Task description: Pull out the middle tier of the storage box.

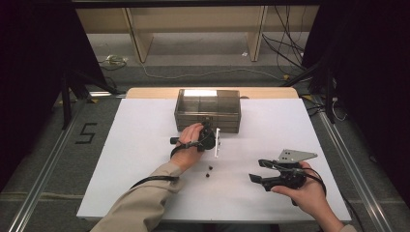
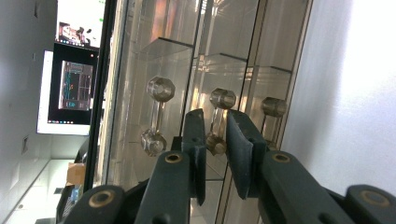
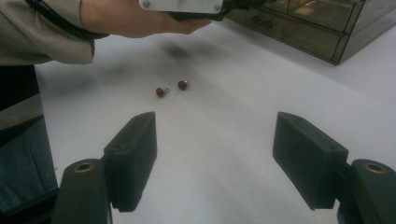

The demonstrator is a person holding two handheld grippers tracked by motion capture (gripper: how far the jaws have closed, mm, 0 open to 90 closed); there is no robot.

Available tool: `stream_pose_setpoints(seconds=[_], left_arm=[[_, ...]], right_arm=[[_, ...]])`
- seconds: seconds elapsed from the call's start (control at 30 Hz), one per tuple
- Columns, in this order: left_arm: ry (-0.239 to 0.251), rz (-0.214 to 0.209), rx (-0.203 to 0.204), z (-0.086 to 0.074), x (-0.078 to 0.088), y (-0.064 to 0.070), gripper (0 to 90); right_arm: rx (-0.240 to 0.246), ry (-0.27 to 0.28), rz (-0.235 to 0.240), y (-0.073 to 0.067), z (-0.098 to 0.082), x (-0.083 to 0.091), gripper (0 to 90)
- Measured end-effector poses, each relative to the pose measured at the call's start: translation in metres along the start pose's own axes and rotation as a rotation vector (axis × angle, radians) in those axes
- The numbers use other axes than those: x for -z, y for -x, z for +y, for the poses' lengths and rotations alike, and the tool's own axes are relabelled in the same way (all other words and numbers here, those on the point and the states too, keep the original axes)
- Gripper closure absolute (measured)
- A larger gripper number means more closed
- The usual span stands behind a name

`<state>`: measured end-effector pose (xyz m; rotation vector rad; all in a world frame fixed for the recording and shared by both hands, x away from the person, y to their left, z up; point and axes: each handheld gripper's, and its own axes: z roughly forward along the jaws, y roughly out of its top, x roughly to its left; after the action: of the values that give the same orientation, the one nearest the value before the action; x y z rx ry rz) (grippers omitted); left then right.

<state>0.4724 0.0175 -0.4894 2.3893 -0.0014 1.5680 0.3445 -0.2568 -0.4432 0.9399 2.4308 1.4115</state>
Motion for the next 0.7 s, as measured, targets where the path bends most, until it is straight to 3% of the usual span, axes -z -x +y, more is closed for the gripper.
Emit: stream_pose_setpoints(seconds=[0.57, 0.7], left_arm=[[-0.052, 0.053, -0.009, 0.0065, -0.0028, 0.0061, 79.1], [-0.057, 0.057, -0.028, 0.007, -0.0026, 0.0073, 79.4]], right_arm=[[-0.001, 0.001, 0.001, 0.0001, 0.0, 0.0003, 31.3], [-0.005, 0.002, 0.002, 0.0002, 0.0, 0.0004, 31.4]])
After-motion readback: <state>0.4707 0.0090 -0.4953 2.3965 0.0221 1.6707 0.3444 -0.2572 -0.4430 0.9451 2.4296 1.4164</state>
